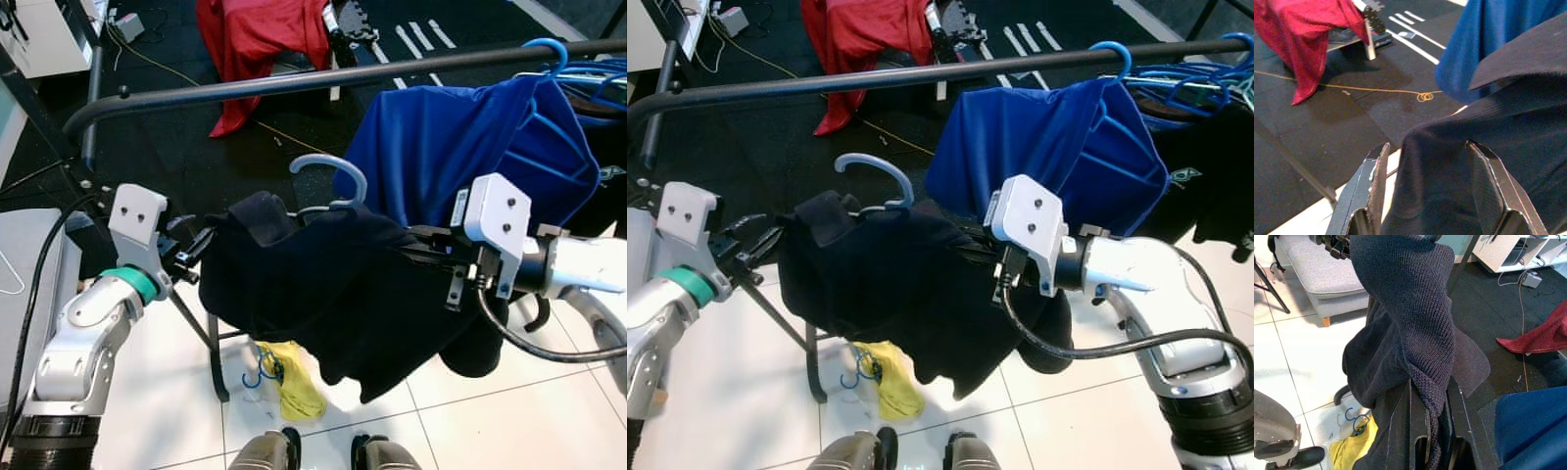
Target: Hang hanger
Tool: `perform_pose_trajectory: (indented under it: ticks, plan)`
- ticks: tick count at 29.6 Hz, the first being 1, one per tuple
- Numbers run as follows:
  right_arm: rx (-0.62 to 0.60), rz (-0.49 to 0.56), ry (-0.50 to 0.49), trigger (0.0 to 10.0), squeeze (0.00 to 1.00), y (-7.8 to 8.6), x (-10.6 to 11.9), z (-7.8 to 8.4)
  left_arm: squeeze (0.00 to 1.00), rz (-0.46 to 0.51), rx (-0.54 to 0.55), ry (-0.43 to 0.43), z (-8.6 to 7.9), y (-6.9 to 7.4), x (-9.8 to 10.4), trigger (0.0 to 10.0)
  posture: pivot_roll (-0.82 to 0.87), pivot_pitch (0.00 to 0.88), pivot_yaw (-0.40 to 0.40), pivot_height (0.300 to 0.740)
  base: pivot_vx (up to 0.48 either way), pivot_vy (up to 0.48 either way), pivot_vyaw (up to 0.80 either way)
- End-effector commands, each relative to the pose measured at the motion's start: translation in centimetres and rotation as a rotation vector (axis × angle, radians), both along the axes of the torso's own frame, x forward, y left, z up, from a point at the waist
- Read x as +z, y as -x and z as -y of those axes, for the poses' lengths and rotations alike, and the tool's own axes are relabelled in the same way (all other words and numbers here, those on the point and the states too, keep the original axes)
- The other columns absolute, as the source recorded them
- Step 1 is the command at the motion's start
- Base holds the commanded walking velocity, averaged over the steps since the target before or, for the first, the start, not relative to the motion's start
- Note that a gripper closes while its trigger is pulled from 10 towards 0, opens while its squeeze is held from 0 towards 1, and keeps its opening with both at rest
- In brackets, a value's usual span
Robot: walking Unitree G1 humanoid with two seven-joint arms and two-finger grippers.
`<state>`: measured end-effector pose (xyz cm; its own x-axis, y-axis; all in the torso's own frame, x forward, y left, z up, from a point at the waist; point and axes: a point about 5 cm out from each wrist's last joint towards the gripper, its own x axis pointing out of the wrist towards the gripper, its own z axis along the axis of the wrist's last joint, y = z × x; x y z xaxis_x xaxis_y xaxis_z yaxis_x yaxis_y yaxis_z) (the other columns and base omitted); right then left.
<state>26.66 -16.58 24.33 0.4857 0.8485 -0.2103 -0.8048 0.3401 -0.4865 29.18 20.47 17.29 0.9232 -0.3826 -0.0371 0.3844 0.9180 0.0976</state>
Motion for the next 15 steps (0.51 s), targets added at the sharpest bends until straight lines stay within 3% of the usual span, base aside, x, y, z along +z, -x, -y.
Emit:
perform_pose_trajectory:
  ticks: [1, 10, 15]
  plan:
    - [0.024, 0.034, -0.014, 10.0, 0.00, 0.1, 0.6, -0.2, 0.00, -0.034, -0.032, 0.002, 0.2, 0.4, -0.5, 10.0, -0.06, 0.073, 0.088, 0.740, 0.000, 0.000, 0.00]
    - [0.026, 0.036, -0.015, 10.0, 0.00, 0.2, 0.8, -0.2, 0.00, -0.064, -0.058, -0.015, 0.4, 0.6, -1.2, 10.0, -0.06, 0.074, 0.087, 0.740, 0.000, 0.000, 0.00]
    - [0.039, 0.045, -0.022, 10.0, 0.00, 0.2, 1.1, -0.5, 0.00, -0.063, -0.043, -0.008, 1.3, -0.3, -1.7, 10.0, -0.06, 0.072, 0.085, 0.740, 0.000, 0.000, 0.00]
